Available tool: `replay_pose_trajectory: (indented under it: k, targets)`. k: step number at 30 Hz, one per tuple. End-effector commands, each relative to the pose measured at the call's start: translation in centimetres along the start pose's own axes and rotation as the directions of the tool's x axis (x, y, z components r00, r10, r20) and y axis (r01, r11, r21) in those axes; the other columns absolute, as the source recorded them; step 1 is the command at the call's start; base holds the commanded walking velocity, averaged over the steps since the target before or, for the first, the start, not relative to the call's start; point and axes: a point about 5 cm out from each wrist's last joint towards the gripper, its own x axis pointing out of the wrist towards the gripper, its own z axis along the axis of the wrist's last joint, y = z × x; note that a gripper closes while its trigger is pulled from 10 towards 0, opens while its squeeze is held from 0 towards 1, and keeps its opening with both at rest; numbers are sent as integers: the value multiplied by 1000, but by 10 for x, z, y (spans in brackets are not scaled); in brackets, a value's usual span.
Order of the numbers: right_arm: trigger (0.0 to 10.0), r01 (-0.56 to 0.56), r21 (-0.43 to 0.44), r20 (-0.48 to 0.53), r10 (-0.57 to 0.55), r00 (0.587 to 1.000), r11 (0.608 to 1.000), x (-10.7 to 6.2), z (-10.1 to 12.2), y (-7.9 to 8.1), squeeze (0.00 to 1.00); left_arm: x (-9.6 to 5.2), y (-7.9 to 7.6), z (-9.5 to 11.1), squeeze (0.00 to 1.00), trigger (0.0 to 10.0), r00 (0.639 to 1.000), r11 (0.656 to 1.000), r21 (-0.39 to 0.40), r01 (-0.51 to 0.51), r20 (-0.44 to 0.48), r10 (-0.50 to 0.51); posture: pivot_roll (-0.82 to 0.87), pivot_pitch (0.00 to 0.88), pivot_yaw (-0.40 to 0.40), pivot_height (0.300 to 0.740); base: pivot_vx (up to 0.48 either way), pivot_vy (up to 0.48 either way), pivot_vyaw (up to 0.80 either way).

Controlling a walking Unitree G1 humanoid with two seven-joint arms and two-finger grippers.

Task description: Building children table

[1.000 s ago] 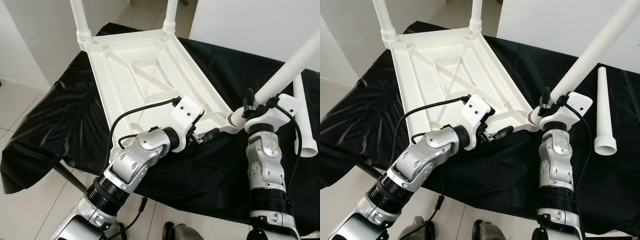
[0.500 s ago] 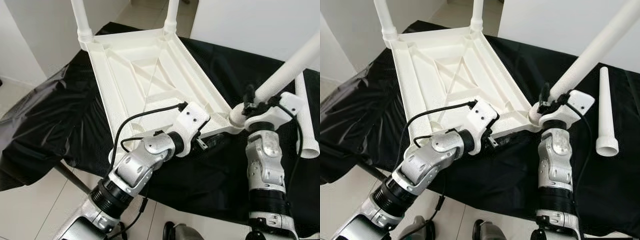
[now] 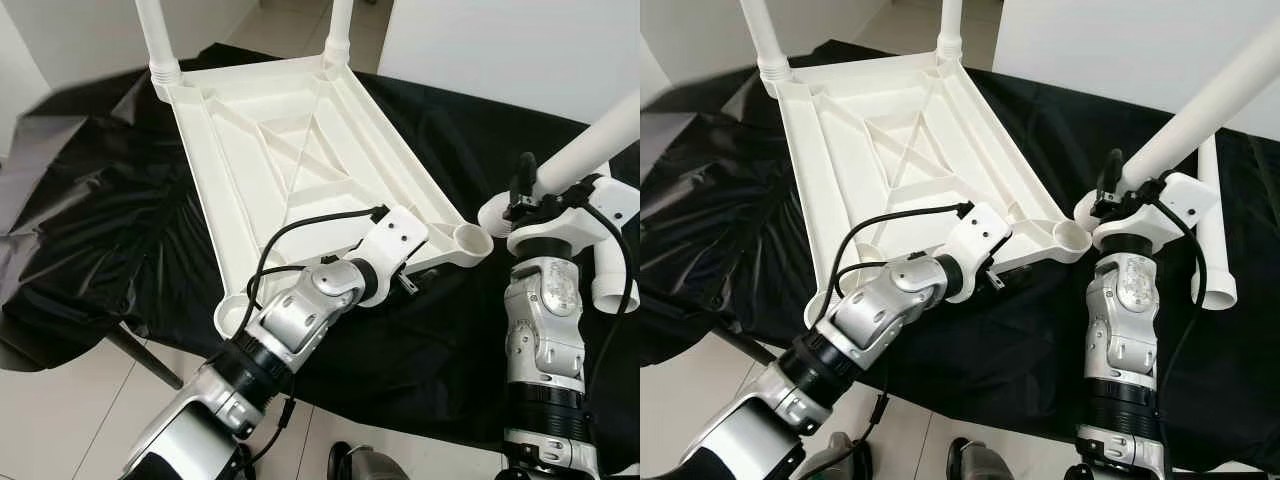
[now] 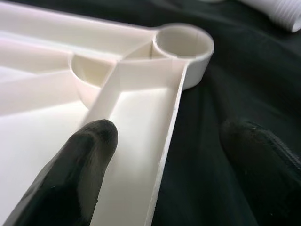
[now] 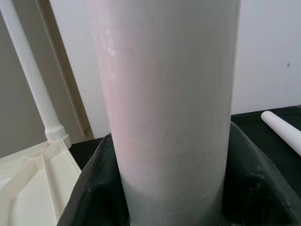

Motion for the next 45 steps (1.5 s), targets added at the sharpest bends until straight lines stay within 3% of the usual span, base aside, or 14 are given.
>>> replay_pose_trajectory:
  k: [1,12,13,16,17,22,23,24,31,32,33,35,36,45]
  targets:
    - [10000,13,1,6,-13,1000,1000,-1,2,-2,0,4,0,-3,0,10000,999,999,18,-35,-20,35,35,169,-23,740,0,0,0]
    - [10000,25,0,-4,-25,1000,1000,-3,4,-2,0,12,7,-12,0,10000,994,997,38,-65,-81,68,33,169,-14,740,0,0,0]
    - [10000,26,-1,-5,-26,1000,1000,-3,4,-2,0,12,6,-13,0,6824,995,998,48,-49,-83,53,33,170,-11,740,0,0,0]
    - [10000,29,-2,-6,-29,1000,1000,-3,5,-3,0,13,5,-14,0,10000,995,998,64,-29,-94,35,33,170,-9,740,0,0,0]
    - [10000,31,-4,-6,-31,1000,1000,-3,5,-4,0,13,3,-16,0,4157,994,997,75,-9,-108,17,33,171,-7,740,0,0,0]
    - [10000,37,-9,-4,-37,999,999,-3,5,-5,0,12,2,-19,0,4118,989,996,89,11,-147,3,34,167,-1,740,0,0,0]
    - [10000,40,-10,-5,-40,999,999,-3,5,-5,0,13,4,-21,0,5529,986,994,109,8,-167,11,35,166,2,740,0,0,0]
    - [10000,42,-11,-5,-42,999,999,-3,5,-6,0,13,5,-22,0,3451,982,992,127,17,-189,8,35,166,2,740,0,0,0]
    - [10000,46,-15,-9,-46,999,999,-4,4,-6,0,13,5,-21,0,3843,976,978,198,63,-217,-19,35,163,5,740,0,0,0]
    - [10000,47,-15,-10,-47,999,999,-4,4,-6,0,12,4,-21,0,9765,974,970,228,82,-226,-29,36,160,10,740,0,0,0]
    - [10000,48,-15,-11,-48,999,999,-4,4,-6,0,11,2,-20,0,3922,971,961,255,112,-232,-51,35,159,10,740,0,0,0]
    - [10000,47,-16,-11,-47,999,999,-4,4,-6,0,10,0,-19,0,3765,969,952,273,141,-236,-76,36,158,12,740,0,0,0]
    - [10000,47,-17,-11,-47,999,999,-5,4,-6,0,8,-2,-19,0,0,965,944,284,169,-241,-100,35,157,14,740,0,0,0]
    - [10000,53,-22,-14,-54,998,998,-6,3,-8,0,-20,-10,-16,0,0,933,900,286,330,-246,-264,38,160,16,740,0,0,0]
